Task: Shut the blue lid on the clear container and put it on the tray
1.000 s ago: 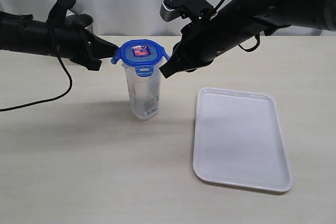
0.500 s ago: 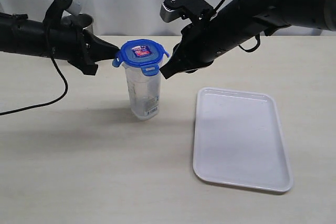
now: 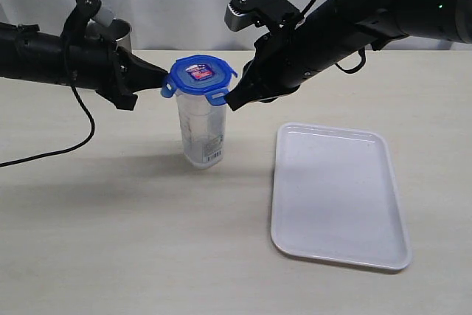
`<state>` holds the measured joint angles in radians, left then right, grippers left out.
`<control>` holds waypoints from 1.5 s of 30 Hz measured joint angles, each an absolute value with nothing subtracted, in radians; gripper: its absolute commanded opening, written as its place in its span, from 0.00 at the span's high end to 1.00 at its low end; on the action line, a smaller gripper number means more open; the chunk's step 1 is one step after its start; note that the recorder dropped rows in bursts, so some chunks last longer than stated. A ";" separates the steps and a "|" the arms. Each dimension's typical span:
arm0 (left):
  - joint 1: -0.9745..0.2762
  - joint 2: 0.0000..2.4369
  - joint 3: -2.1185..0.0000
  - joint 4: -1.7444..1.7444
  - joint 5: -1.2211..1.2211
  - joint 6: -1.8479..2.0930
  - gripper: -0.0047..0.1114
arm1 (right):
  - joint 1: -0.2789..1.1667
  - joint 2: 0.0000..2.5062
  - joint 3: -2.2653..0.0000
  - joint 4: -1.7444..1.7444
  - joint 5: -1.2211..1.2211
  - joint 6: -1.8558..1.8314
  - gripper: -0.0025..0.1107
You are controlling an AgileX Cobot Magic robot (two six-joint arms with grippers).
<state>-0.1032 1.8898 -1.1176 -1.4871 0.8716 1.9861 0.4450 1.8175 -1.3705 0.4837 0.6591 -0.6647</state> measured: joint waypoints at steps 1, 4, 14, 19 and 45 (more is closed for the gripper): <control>-0.103 1.890 -1.118 -1.487 0.874 1.986 0.96 | 0.445 1.818 -1.370 0.484 0.659 -0.665 0.94; -0.103 1.890 -1.116 -1.489 0.876 1.986 0.96 | 0.445 1.818 -1.370 0.484 0.659 -0.665 0.94; -0.103 1.890 -1.108 -1.474 0.875 1.967 0.96 | 0.445 1.818 -1.370 0.484 0.659 -0.665 0.94; -0.103 1.890 -1.094 -1.470 0.875 1.967 0.96 | 0.445 1.818 -1.370 0.484 0.659 -0.665 0.94; -0.103 1.890 -1.061 -1.594 0.773 2.035 0.96 | 0.453 1.705 -1.370 0.528 0.526 -0.644 0.94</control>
